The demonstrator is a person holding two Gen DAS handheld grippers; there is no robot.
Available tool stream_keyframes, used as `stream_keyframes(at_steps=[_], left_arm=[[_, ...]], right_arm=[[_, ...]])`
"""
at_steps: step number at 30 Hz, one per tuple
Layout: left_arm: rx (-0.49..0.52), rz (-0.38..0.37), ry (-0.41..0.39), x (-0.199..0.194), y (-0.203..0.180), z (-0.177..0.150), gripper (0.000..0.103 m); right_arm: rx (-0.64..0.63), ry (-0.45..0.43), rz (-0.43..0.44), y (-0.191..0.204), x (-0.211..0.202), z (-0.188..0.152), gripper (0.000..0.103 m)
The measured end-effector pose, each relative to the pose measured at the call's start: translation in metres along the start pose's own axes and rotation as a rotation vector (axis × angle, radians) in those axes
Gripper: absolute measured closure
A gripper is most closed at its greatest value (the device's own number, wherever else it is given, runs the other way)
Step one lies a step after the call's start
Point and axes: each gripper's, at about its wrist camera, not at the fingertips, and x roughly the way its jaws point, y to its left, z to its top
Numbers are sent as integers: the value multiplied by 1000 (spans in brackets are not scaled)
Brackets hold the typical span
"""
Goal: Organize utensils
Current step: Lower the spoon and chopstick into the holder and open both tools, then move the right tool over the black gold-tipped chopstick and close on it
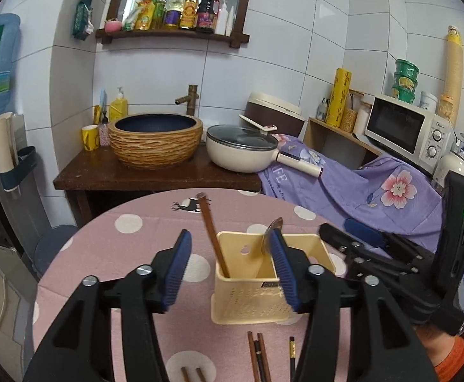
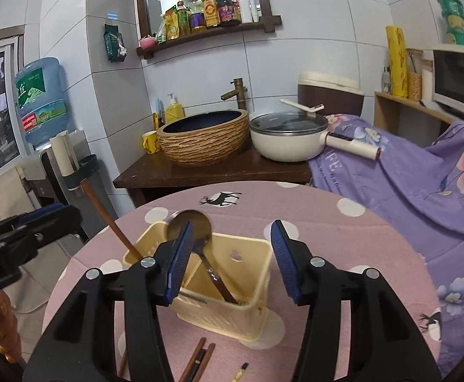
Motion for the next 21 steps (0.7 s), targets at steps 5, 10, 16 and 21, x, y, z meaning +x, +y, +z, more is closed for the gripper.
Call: stream_keyframes(at_steps=[5, 10, 16, 21], left_arm=[[-27, 28, 46, -25, 17, -23, 19], [-18, 125, 163, -30, 32, -64, 16], [-23, 121, 258, -36, 35, -122, 18], [39, 139, 295, -36, 20, -158, 22]], right_arm=[[-29, 73, -67, 6, -31, -18, 51], [-47, 211, -109, 16, -44, -63, 51], [21, 378, -126, 15, -33, -126, 51], [73, 462, -148, 12, -18, -160, 62]])
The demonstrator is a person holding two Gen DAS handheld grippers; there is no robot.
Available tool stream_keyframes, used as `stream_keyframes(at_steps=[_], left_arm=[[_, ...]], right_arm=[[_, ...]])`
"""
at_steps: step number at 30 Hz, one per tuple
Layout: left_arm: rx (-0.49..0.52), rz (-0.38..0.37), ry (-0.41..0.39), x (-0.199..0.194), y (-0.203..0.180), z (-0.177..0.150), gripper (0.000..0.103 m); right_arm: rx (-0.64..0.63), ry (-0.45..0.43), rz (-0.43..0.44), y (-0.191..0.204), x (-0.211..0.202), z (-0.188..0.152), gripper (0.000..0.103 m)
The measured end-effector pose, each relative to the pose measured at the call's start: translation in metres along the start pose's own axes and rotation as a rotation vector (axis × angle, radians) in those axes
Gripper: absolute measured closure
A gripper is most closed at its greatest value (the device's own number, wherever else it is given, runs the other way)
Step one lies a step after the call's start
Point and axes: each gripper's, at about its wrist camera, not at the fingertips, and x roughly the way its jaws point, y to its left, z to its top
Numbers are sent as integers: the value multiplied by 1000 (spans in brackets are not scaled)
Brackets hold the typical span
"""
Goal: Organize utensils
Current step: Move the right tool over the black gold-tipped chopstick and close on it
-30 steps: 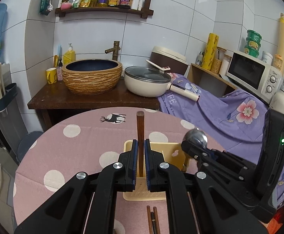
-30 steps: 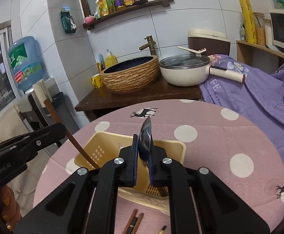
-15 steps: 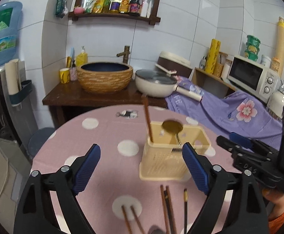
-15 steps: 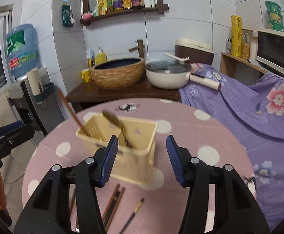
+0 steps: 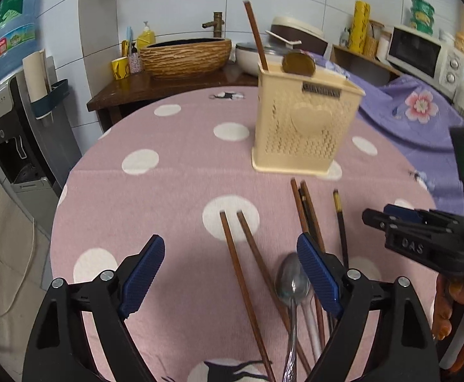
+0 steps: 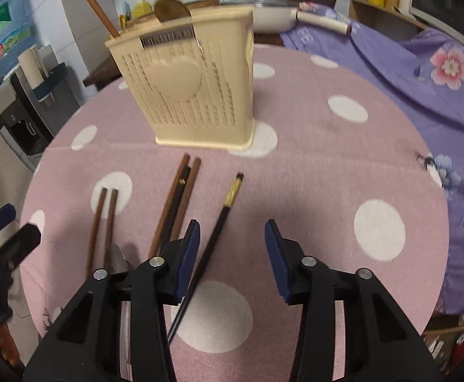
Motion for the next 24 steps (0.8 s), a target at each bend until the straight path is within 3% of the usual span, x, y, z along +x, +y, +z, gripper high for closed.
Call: stream_keyframes(at_steps=[12, 15, 19, 24], left_arm=[[22, -12, 72, 16, -21, -38, 26], [37, -16, 86, 21, -25, -44, 27], [44, -24, 98, 26, -29, -46, 30], [58, -22, 98, 33, -37, -42, 32]], right_arm=[[78, 90, -17, 10, 46, 1, 70], [35, 80, -76, 21, 52, 7, 72], [-4, 74, -131, 27, 57, 15, 77], [-22, 90, -133, 31, 63, 25, 90]])
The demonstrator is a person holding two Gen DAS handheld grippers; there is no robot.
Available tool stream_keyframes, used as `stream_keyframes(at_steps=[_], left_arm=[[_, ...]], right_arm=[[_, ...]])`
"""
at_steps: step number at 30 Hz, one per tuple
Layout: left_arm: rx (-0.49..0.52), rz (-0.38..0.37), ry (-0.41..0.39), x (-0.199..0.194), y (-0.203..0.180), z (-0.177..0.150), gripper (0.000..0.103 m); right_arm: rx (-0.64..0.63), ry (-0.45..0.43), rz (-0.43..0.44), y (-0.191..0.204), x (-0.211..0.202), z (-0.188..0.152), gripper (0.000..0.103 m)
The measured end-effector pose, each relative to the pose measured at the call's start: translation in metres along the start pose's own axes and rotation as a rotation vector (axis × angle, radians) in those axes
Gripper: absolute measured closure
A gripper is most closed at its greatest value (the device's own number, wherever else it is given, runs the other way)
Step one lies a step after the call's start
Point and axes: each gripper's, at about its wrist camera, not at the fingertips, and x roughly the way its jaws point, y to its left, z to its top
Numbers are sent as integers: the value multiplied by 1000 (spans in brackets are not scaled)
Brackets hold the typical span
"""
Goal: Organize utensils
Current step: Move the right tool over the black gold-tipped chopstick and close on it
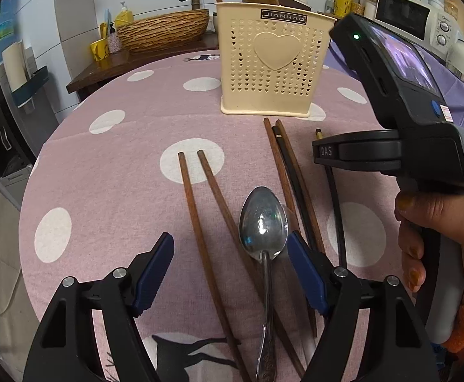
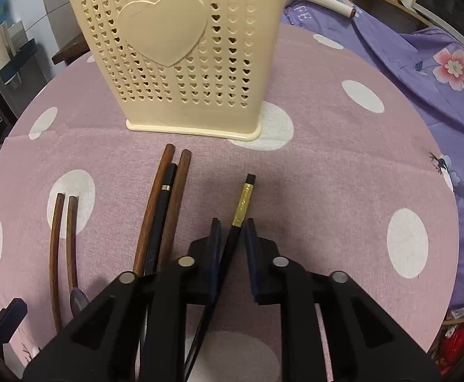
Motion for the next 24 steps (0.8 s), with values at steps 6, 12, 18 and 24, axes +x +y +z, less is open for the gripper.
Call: stream_keyframes(at_steps=[6, 12, 18, 24], left_arm=[[-7, -19, 11, 6, -5, 7, 33], [17, -9, 17, 12, -15, 9, 37], [32, -9, 38, 18, -19, 11, 50], [49, -8, 47, 22, -26, 11, 60]], right_arm=[[-8, -5, 1, 1, 1, -1, 92], [-4, -6, 12, 1, 0, -1, 92], [-6, -12, 13, 0, 0, -2, 92], [-7, -11, 18, -1, 1, -2, 92]])
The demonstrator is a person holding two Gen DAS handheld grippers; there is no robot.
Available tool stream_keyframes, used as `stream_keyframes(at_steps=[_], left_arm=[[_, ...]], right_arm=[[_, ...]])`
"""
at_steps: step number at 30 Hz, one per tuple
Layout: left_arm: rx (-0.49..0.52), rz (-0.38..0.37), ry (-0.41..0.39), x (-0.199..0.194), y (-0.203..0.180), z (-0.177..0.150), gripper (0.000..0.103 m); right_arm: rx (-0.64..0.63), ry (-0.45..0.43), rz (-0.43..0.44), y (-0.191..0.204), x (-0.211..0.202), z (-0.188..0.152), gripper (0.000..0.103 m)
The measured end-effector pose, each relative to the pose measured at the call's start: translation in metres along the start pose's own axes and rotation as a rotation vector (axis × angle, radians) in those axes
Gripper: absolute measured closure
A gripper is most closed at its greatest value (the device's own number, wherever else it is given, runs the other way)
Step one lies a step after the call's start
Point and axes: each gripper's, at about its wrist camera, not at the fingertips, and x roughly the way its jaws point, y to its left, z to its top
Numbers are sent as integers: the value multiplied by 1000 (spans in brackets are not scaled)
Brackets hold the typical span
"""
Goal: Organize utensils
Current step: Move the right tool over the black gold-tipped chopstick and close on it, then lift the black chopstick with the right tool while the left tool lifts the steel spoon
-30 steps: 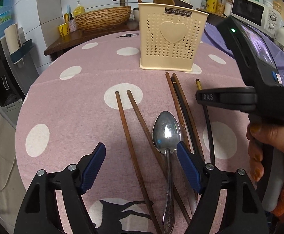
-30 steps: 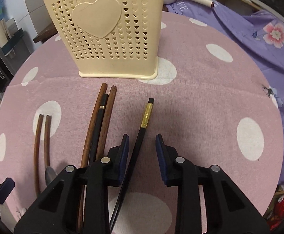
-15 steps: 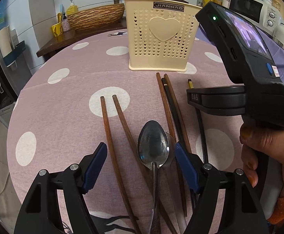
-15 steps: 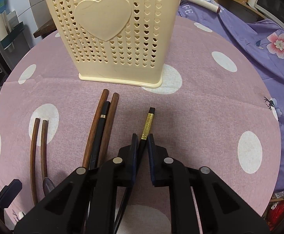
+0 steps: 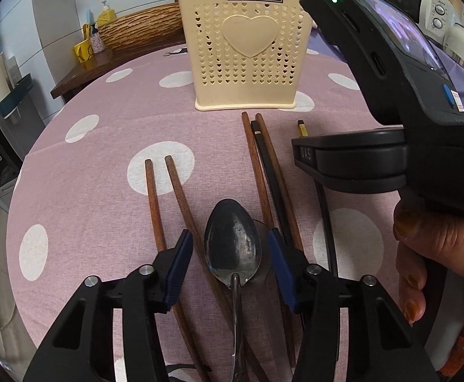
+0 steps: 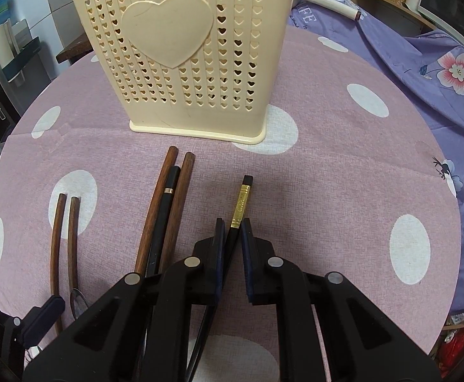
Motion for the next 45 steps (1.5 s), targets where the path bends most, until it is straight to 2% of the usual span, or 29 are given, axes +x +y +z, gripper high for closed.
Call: stream_keyframes(at_steps=[2, 11, 18, 23, 33, 45], left_arm=[[-4, -4, 11, 2, -1, 0, 67], [-23, -17, -16, -7, 3, 3, 67], [-48, -56, -86, -33, 15, 11, 67], [-74, -82, -139, -56, 26, 21, 67], [-79, -101, -224, -93, 32, 26, 69], [-85, -123, -256, -105, 34, 38, 69]], right_arm=[[1, 0, 0, 0, 0, 0, 92], [14, 3, 7, -2, 1, 1, 93], [75, -35, 74, -17, -7, -4, 95], [100, -110, 121, -30, -35, -6, 95], [101, -292, 263, -52, -121, -19, 95], [54, -401, 368, -65, -178, -25, 95]])
